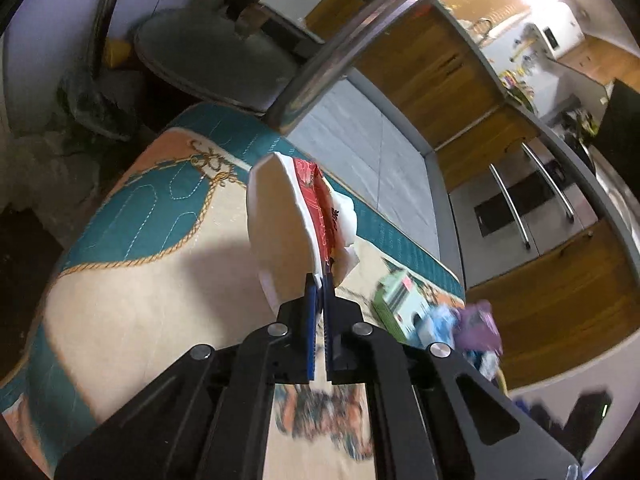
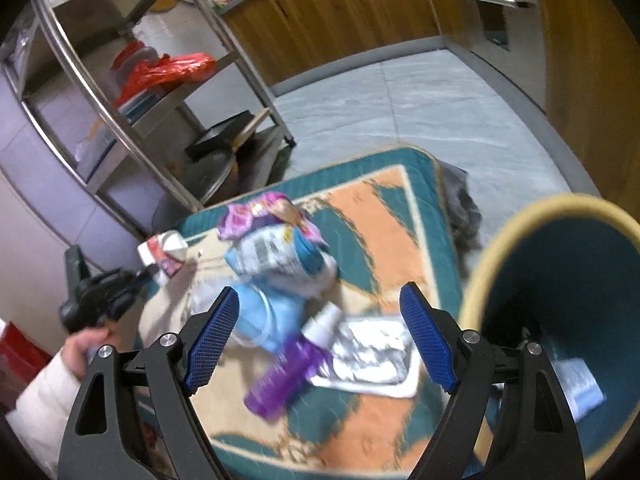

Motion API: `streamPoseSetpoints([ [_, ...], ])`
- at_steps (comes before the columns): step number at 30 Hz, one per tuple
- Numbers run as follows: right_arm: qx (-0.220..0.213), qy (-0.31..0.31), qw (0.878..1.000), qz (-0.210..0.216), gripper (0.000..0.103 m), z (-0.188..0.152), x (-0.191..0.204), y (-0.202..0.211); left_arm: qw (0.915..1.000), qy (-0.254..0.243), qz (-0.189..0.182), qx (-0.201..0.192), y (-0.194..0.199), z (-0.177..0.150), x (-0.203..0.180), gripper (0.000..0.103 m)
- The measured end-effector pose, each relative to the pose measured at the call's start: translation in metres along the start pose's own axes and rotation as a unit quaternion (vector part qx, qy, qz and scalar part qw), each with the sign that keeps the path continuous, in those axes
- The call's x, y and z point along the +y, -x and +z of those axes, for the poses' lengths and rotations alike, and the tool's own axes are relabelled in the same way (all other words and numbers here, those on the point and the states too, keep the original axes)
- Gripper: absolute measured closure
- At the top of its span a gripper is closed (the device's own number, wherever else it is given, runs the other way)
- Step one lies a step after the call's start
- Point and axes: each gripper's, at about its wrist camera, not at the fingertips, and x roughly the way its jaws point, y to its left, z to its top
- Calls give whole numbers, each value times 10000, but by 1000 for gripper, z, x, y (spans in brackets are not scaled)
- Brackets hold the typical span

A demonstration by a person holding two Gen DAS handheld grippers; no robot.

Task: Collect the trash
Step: 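Grasp the pink wrapper with the right gripper while left holds the cup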

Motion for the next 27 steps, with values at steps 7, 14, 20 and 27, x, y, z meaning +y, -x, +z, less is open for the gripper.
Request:
streamPoseSetpoints([
  [7, 117, 761, 9970, -105, 20, 31, 52, -33, 9980, -582, 218, -118, 44, -28, -26, 101],
  [14, 221, 2163, 9728, -806, 33, 26, 114, -78, 9958, -846, 292, -171, 63, -46, -32, 101],
  [20, 570, 2601, 9537, -1398, 59, 23, 121, -114, 9948, -969, 266, -138, 65, -54, -37, 101],
  [27, 296, 2542, 9593, -1191, 86, 26, 118, -99, 9938, -1070, 245, -191, 67, -56, -39, 101],
])
